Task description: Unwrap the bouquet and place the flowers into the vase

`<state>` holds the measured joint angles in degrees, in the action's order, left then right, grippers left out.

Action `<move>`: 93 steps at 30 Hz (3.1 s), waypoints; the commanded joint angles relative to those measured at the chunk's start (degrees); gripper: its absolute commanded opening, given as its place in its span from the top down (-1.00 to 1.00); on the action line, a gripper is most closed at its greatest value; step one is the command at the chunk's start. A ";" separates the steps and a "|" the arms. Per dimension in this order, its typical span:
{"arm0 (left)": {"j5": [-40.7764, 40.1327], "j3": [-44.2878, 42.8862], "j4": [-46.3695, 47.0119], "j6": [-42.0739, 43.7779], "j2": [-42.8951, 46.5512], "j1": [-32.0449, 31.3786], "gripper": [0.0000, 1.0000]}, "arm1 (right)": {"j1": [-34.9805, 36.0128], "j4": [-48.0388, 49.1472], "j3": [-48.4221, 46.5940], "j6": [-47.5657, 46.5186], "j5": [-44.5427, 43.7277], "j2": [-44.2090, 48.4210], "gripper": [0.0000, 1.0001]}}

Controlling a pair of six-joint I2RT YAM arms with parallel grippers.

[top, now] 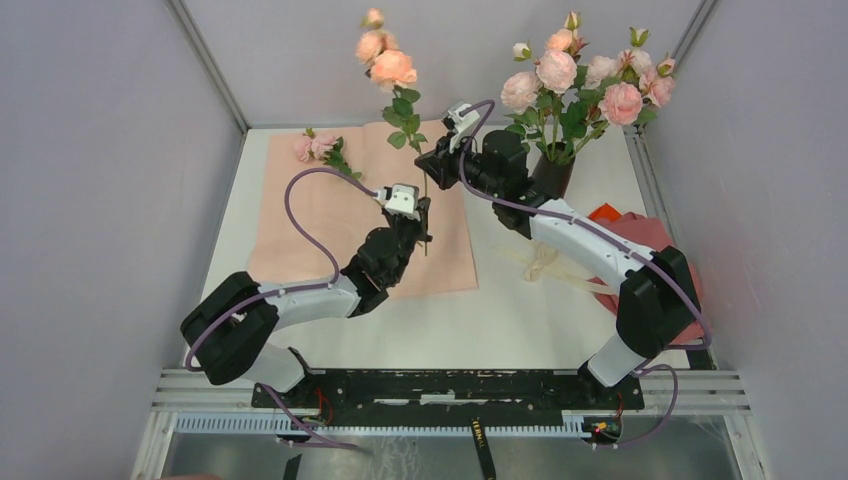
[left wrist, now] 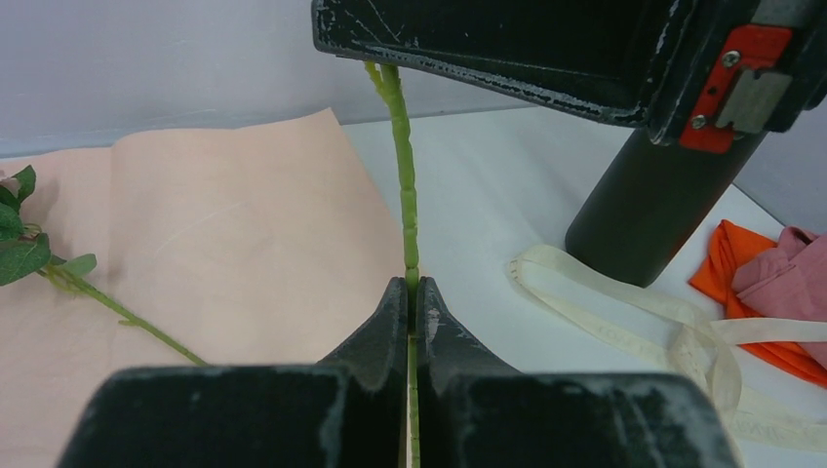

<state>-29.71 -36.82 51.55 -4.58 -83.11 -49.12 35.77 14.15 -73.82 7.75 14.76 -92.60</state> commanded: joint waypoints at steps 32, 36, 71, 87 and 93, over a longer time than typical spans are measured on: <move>-26.15 -10.18 -24.01 -21.65 3.46 1.63 -1.00 | -5.32 -6.90 -3.96 -19.97 -26.60 22.59 1.00; -16.36 -11.38 -32.29 -32.62 2.90 9.05 -1.00 | -9.84 -5.90 -3.24 -20.05 -24.39 24.56 1.00; -5.60 -13.82 -32.39 -35.28 -7.24 14.78 -0.91 | -24.40 -4.25 -11.63 -17.89 -14.94 13.36 1.00; -2.24 -13.98 -31.36 -36.11 -9.56 15.07 -0.88 | -25.77 2.82 9.23 -14.51 -15.99 18.22 1.00; -1.67 -13.72 -31.01 -36.20 -9.79 15.09 -0.87 | -26.78 3.34 11.10 -13.59 -16.04 18.33 1.00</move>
<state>-32.25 -48.93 18.04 -38.72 -92.97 -34.20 9.67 14.24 -63.44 -7.49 -0.43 -76.29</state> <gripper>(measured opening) 0.939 0.024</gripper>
